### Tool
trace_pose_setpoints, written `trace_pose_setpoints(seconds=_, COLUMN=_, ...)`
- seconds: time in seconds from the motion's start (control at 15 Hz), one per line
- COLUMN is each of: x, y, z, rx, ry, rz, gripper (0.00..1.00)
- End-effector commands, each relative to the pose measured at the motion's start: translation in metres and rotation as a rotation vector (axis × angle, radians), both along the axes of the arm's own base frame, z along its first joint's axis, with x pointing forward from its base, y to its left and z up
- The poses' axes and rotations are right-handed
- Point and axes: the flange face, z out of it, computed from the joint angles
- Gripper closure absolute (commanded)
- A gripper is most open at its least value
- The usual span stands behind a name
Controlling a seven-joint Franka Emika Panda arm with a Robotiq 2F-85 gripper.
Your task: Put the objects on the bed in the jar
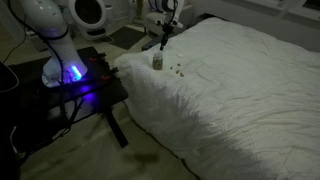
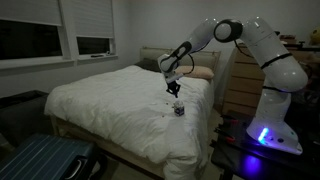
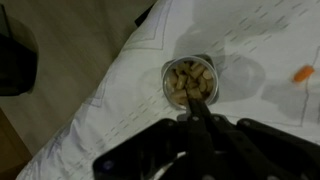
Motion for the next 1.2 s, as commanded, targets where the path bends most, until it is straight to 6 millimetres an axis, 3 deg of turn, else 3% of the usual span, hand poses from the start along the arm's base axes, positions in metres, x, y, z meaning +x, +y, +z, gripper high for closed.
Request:
trace_pose_setpoints(seconds=0.0, x=0.004, y=-0.017, z=0.042, rx=-0.063, ry=-0.131, rz=-0.084, gripper=1.00)
trace_pose_setpoints(seconds=0.33, x=0.007, y=-0.060, z=0.055, rx=-0.152, ry=-0.285, rz=-0.168, gripper=1.00)
trace_pose_setpoints(seconds=0.47, x=0.005, y=-0.078, z=0.042, rx=-0.187, ry=-0.326, rz=-0.151, gripper=0.73)
trace_pose_setpoints(seconds=0.8, x=-0.007, y=-0.113, z=-0.007, rx=-0.167, ry=-0.328, rz=-0.113, gripper=0.37)
trace_pose_setpoints(seconds=1.13, x=-0.012, y=-0.129, z=-0.049, rx=-0.130, ry=-0.332, rz=-0.003, gripper=0.01)
